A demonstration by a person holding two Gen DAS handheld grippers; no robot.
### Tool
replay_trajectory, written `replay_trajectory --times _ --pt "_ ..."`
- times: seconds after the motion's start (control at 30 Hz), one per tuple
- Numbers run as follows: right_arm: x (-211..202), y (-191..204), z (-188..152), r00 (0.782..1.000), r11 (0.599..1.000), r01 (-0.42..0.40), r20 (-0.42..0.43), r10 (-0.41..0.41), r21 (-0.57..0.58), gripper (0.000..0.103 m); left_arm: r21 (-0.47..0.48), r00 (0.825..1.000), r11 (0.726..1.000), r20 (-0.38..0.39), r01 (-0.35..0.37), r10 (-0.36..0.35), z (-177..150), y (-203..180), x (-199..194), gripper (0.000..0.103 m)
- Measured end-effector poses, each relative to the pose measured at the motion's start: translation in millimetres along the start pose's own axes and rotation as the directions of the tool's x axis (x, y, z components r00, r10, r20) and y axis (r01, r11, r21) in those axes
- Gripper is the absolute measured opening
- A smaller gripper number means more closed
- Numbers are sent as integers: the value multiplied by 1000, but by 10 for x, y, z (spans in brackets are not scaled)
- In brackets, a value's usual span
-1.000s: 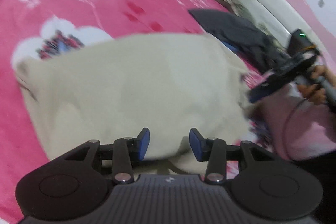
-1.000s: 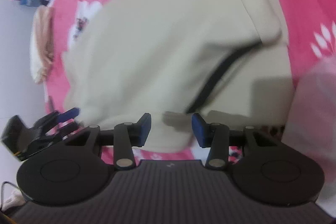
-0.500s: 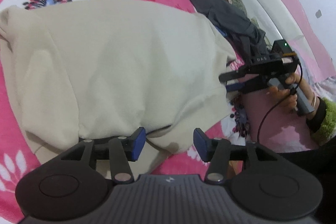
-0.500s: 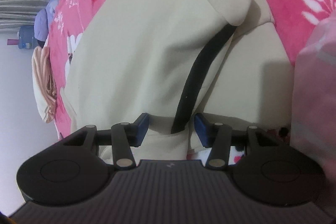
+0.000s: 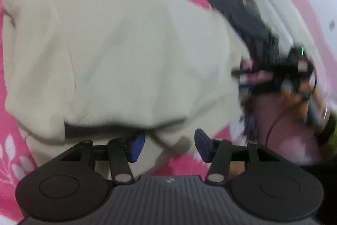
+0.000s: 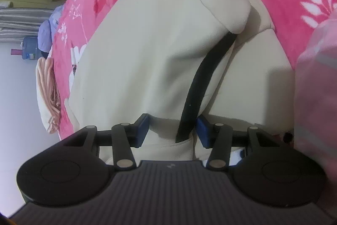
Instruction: Fold clothes
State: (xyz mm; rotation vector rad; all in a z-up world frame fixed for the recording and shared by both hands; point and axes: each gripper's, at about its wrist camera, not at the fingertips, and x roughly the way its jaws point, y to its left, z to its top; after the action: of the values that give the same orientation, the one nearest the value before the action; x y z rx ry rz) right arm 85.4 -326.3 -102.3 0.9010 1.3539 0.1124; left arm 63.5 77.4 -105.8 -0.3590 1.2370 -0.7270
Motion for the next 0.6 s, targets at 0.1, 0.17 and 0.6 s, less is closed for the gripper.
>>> replay_trajectory --times 0.1,0.17,0.6 --pt "3 20 -5 1000 999 18 24 -17 -35 23 -51 999 999 29 14 -13 30 49 19 50" --pt "-3 56 -7 999 997 30 43 -27 -69 14 -62 999 998 38 2 1 29 58 52 42" --pt "-25 270 79 987 968 99 144 -67 -231 8 -31 998 999 56 -17 19 37 -8 67 39"
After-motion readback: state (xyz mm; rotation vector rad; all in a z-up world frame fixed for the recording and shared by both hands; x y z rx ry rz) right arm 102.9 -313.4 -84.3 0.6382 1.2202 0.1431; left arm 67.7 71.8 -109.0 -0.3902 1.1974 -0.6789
